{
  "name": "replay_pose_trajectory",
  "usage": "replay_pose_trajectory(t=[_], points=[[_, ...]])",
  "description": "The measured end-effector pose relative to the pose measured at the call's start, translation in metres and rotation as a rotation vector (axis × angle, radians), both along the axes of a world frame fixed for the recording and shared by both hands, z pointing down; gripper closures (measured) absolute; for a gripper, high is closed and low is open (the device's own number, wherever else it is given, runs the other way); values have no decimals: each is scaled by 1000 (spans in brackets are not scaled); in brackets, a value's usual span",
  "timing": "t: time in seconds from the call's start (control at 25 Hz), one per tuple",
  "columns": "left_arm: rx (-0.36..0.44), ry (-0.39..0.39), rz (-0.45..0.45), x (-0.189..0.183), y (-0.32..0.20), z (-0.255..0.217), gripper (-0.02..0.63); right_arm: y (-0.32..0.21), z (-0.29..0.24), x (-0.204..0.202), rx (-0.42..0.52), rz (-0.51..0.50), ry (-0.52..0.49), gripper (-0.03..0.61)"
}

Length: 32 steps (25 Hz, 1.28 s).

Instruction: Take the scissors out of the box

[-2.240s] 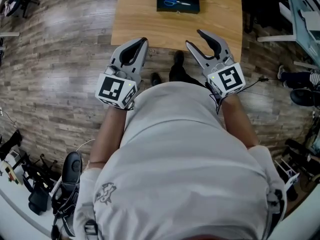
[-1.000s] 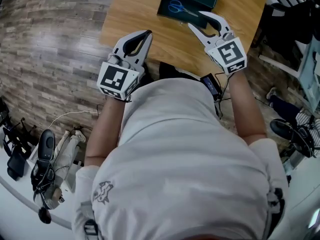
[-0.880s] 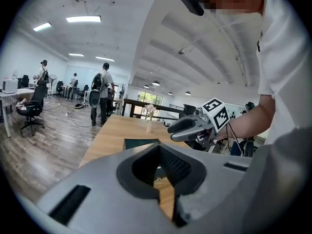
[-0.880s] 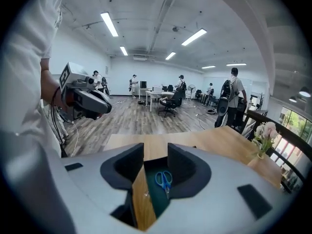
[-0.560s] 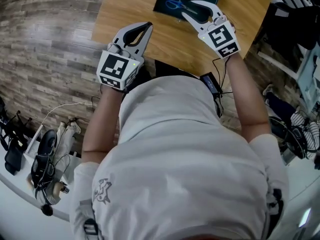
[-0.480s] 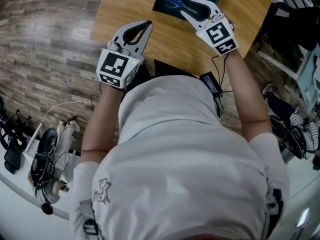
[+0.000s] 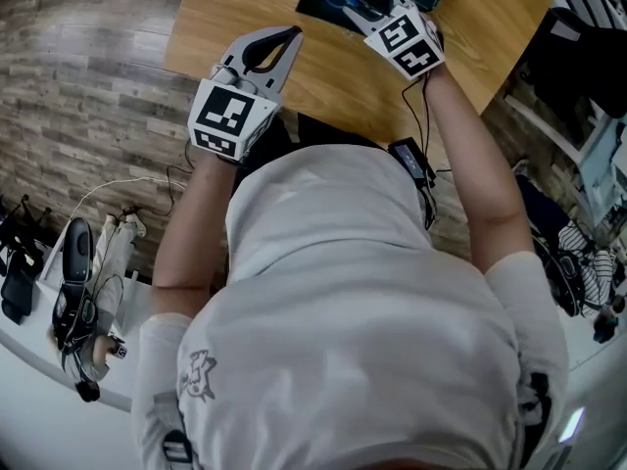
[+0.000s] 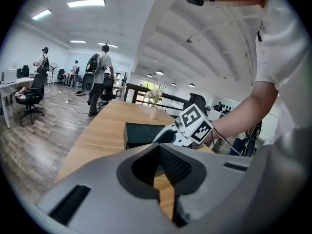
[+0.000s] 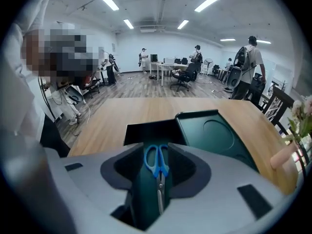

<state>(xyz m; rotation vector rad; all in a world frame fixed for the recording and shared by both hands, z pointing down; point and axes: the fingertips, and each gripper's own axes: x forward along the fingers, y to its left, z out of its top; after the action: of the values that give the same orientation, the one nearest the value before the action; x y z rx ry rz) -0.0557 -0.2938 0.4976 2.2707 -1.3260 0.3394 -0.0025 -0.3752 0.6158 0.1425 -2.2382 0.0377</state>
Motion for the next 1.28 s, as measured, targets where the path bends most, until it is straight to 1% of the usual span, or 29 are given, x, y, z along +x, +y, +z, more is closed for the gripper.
replay_pose_trajectory(t=[0.2,0.36,0.64,0.76,0.88,1.08,1.28], points=[[-20,-12,13,4,-8,13,609,0,29,-3,-20,-3,53,420],[-35,-13,21,5,-10,23,609,2,45,-9,-25,-33,90,423],[-63,-4,9,6,-10,37,609,-3,68,-10,-57,15,109,428],[-69,-1,14,8,-9,40,609,-7,70,-10,-39,28,123,471],[-76,1,9,6,-8,41,609,-8,70,-12,-9,9,131,476],[-80,5,12,8,-5,41,609,-8,70,-11,-4,5,127,483],[-64,3,26,11,0,33,609,-7,71,-12,-11,11,130,483]])
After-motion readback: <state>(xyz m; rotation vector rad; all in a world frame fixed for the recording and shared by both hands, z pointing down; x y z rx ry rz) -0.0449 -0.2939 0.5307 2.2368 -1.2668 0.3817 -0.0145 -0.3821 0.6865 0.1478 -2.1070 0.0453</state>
